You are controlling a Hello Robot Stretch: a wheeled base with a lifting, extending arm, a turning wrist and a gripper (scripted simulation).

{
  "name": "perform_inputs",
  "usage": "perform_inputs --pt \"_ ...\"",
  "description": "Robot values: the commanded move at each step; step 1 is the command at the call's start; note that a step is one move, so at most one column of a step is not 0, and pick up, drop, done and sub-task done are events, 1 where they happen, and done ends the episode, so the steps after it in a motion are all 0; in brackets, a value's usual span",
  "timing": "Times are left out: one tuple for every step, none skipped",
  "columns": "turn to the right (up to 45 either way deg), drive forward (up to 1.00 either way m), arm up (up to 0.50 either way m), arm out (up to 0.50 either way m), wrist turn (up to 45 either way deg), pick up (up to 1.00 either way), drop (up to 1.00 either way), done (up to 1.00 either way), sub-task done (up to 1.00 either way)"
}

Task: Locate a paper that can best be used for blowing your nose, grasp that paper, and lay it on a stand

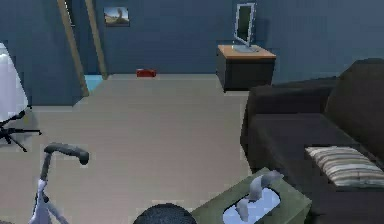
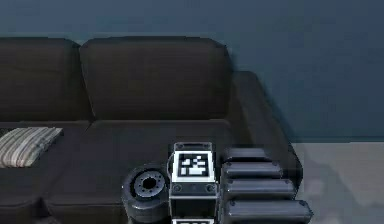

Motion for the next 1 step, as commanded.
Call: perform_inputs --pt "0.0 1.0 0.0 0.0 0.0 0.0 0.0 0.0 0.0"
